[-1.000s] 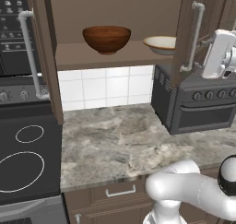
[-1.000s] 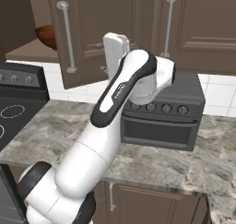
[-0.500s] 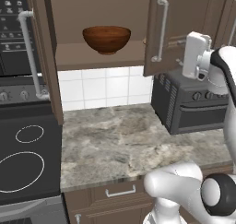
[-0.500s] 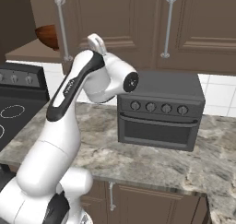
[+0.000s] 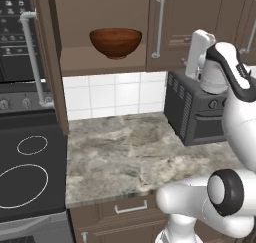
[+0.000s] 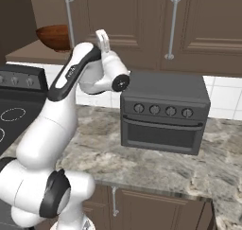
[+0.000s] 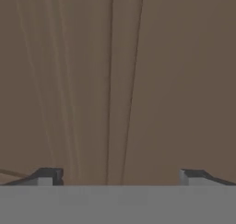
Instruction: Open the cabinet. Pick the bowls from the counter and place them in the cabinet. Then close the cabinet.
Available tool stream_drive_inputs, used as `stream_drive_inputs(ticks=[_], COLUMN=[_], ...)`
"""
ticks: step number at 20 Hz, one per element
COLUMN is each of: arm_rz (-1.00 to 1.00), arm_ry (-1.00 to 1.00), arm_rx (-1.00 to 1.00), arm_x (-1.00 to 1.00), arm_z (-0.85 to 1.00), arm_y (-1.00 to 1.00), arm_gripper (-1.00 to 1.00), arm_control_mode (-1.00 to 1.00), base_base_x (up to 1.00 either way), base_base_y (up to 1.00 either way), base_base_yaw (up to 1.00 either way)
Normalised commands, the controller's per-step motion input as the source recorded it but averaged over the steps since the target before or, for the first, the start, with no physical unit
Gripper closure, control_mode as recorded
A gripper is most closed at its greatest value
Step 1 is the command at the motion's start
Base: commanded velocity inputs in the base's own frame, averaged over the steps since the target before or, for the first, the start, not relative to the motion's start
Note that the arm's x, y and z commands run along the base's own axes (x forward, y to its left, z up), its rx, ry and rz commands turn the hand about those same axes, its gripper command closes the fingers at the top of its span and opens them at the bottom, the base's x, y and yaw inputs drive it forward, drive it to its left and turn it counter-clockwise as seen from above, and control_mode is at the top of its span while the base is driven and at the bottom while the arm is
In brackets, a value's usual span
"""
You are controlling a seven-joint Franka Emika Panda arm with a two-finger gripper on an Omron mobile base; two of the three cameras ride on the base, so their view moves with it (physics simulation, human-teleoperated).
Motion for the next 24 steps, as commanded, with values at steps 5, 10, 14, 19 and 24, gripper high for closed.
stream_drive_inputs(ticks=[5, 10, 14, 19, 24], arm_rz=[-0.01, 0.0, 0.0, -0.02, -0.07], arm_ry=[0.0, 0.0, 0.0, -0.1, -0.22], arm_rx=[0.27, 0.25, 0.18, 0.03, 0.0], arm_x=[1.0, -0.23, -1.0, -1.0, -1.0], arm_z=[-0.05, 0.12, 0.63, 0.17, 0.0], arm_y=[-0.83, -0.36, -0.07, 0.25, 0.83], arm_gripper=[-1.0, -1.0, -1.0, -1.0, -1.0], arm_control_mode=[-1.0, -1.0, -1.0, -1.0, -1.0], base_base_x=[0.0, 0.0, 0.0, 0.0, 0.0], base_base_y=[0.0, 0.0, 0.0, 0.0, 0.0], base_base_yaw=[0.0, 0.0, 0.0, 0.0, 0.0])
